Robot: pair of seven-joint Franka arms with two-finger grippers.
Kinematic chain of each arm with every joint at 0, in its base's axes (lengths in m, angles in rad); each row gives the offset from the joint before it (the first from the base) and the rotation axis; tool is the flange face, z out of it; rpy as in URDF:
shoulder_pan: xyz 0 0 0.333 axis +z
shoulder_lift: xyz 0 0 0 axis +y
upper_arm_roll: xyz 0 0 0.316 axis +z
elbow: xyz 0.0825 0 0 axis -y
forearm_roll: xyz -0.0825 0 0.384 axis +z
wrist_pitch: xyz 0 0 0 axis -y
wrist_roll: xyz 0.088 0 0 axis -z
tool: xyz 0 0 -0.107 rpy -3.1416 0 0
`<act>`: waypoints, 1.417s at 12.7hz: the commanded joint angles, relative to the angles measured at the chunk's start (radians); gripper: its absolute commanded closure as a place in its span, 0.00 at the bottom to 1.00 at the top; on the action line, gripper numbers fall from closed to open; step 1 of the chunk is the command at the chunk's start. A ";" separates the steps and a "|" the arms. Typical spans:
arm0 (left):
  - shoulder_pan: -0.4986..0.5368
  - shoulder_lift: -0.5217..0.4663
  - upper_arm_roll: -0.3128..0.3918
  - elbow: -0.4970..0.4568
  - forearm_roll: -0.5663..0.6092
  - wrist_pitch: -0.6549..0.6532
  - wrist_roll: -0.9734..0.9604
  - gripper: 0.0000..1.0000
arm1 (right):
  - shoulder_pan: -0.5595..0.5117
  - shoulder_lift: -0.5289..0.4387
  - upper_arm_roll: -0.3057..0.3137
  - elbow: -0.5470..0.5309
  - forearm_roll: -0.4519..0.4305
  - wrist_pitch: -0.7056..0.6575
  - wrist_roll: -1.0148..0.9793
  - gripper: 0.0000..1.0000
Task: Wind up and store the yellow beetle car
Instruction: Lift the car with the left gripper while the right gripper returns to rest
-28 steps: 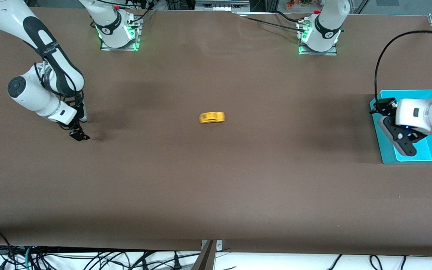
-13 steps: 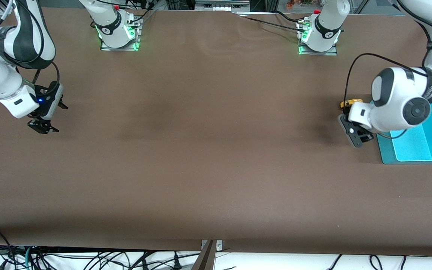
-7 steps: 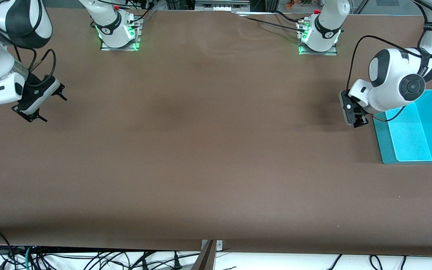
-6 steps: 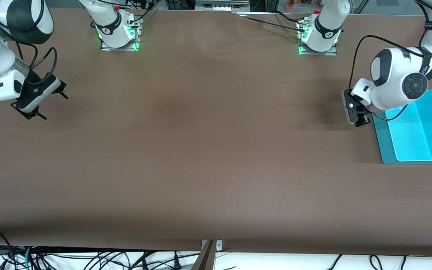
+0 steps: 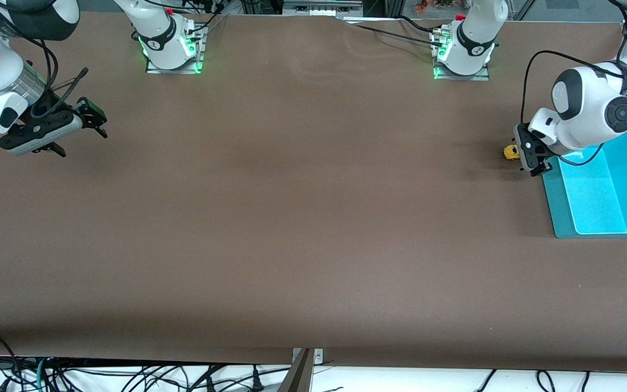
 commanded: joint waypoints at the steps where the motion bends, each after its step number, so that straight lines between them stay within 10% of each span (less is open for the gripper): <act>1: 0.016 -0.015 -0.008 -0.061 0.037 0.060 0.014 0.00 | 0.018 0.008 -0.013 0.052 0.009 -0.069 0.118 0.00; 18: 0.139 0.070 -0.008 -0.138 0.236 0.287 0.017 0.01 | 0.051 0.008 -0.040 0.103 0.006 -0.161 0.393 0.00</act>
